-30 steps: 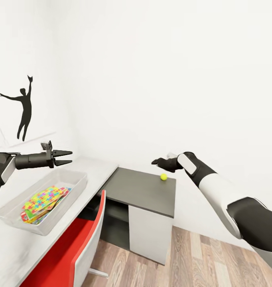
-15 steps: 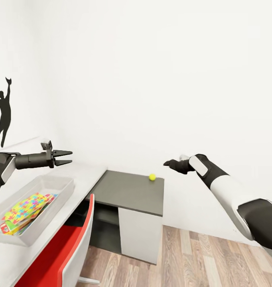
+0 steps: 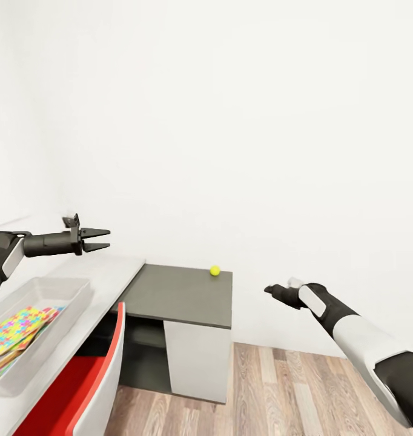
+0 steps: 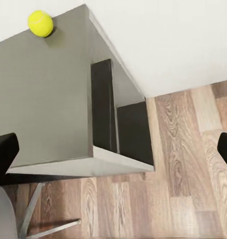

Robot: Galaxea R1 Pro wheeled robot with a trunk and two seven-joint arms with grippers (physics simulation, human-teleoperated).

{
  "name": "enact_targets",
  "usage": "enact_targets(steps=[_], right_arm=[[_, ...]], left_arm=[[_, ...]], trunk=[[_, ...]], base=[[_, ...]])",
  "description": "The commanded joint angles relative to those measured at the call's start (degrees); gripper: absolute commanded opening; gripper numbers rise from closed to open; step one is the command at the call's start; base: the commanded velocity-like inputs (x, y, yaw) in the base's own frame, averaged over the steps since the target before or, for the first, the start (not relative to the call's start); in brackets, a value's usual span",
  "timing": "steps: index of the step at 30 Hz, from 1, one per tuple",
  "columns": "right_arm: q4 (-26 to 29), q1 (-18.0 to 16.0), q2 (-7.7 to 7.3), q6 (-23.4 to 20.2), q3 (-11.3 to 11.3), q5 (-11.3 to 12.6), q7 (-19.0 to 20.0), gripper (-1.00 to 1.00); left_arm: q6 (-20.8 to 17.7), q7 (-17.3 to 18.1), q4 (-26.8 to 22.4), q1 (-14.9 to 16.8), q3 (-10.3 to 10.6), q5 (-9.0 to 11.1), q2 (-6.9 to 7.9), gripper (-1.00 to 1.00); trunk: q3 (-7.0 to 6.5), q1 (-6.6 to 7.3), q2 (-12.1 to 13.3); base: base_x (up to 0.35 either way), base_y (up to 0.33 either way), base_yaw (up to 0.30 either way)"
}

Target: Put all the toys in the child's room - the three board games (two on the bed and one on the table), the two jigsaw puzzles on the table, and the tennis ball on the table - inside the toy box on the table in the child's room.

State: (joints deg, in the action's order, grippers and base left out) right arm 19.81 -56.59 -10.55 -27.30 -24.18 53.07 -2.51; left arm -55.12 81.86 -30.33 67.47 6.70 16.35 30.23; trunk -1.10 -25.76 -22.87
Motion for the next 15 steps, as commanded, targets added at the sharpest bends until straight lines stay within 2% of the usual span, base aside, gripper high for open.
enact_targets(steps=[1,4,9,15], right_arm=[[0.1,0.5,0.02,0.4,-0.4,0.5,-0.3,1.00],[-0.9,3.0,0.42,4.1,-0.3,0.5,-0.3,1.00],[-6.4,6.1,1.23,11.5,-0.3,0.5,-0.2,1.00],[-8.9,7.2,4.17,15.3,-0.3,0.3,-0.2,1.00]], left_arm=[[-0.6,0.2,0.0,0.0,0.3,0.2,0.06,1.00],[0.6,0.2,0.0,0.0,0.3,0.1,-0.10,1.00],[2.0,-0.1,0.0,0.0,0.3,0.1,-0.33,1.00],[2.1,-0.4,0.0,0.0,0.4,0.1,-0.57,1.00]], trunk=[[-0.03,-0.03,0.0],[-0.17,-0.03,0.0],[-0.24,-0.03,0.0],[-0.25,-0.03,0.0]], base=[[0.000,0.000,-0.184],[0.000,0.000,-0.141],[0.000,0.000,-0.038],[0.000,0.000,-0.005]])
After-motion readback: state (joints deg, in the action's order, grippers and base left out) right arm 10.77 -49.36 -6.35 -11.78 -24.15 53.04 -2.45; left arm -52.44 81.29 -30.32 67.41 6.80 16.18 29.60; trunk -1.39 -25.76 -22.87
